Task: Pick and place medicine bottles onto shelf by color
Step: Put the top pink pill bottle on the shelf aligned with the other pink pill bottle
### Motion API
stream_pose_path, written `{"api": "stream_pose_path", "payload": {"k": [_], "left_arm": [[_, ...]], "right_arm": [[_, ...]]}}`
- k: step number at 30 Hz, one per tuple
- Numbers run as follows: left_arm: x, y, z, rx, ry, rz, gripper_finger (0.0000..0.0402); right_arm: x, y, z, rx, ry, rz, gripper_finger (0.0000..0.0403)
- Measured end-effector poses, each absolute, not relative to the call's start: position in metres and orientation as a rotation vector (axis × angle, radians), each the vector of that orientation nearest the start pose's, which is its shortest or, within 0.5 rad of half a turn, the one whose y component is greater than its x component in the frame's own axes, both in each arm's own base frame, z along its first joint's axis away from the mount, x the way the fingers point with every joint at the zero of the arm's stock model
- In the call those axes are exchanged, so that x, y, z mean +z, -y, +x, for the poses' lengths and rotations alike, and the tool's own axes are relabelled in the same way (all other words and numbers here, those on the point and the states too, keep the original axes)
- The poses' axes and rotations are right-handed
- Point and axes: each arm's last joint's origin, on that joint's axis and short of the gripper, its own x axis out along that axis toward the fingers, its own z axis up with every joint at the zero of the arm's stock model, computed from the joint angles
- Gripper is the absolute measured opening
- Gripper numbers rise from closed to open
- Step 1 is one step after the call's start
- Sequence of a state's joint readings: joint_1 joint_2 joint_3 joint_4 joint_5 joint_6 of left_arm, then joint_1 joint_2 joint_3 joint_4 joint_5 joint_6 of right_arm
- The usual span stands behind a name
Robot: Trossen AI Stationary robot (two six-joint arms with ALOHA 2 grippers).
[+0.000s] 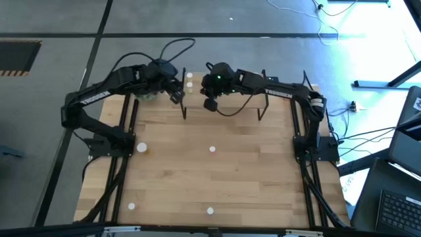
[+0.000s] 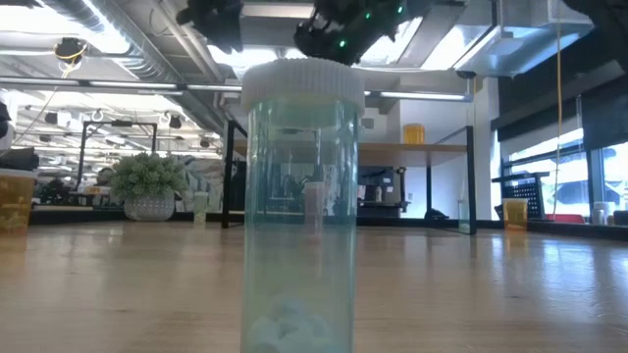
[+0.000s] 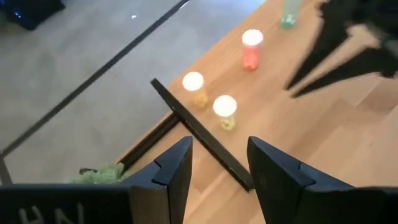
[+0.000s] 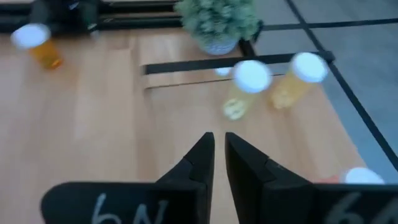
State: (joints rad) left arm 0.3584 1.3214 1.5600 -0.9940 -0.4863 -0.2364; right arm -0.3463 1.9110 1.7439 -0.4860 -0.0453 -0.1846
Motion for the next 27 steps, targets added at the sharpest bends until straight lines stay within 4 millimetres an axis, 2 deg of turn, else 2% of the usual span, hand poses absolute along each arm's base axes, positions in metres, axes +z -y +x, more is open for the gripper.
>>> {"api": "stream_pose_path", "payload": {"k": [7, 15, 19, 27], "left_arm": [[0.413, -0.087, 0.215, 0.85, -0.708, -0.229, 0.0149], [0.406, -0.071, 0.214, 0.832, -0.774, -0.277, 0.0149], [0.407, -0.061, 0.217, 0.811, -0.753, -0.306, 0.0149], [0.407, -0.035, 0.223, 0.744, -0.724, -0.367, 0.0149]], "right_arm": [[0.346, 0.111, 0.384, -0.126, -0.715, -0.137, 0.0042], [0.391, 0.076, 0.338, -0.062, -0.718, -0.158, 0.0042], [0.401, 0.06, 0.32, -0.018, -0.75, -0.167, 0.0042], [0.405, 0.033, 0.294, 0.092, -0.87, -0.224, 0.0042]]}}
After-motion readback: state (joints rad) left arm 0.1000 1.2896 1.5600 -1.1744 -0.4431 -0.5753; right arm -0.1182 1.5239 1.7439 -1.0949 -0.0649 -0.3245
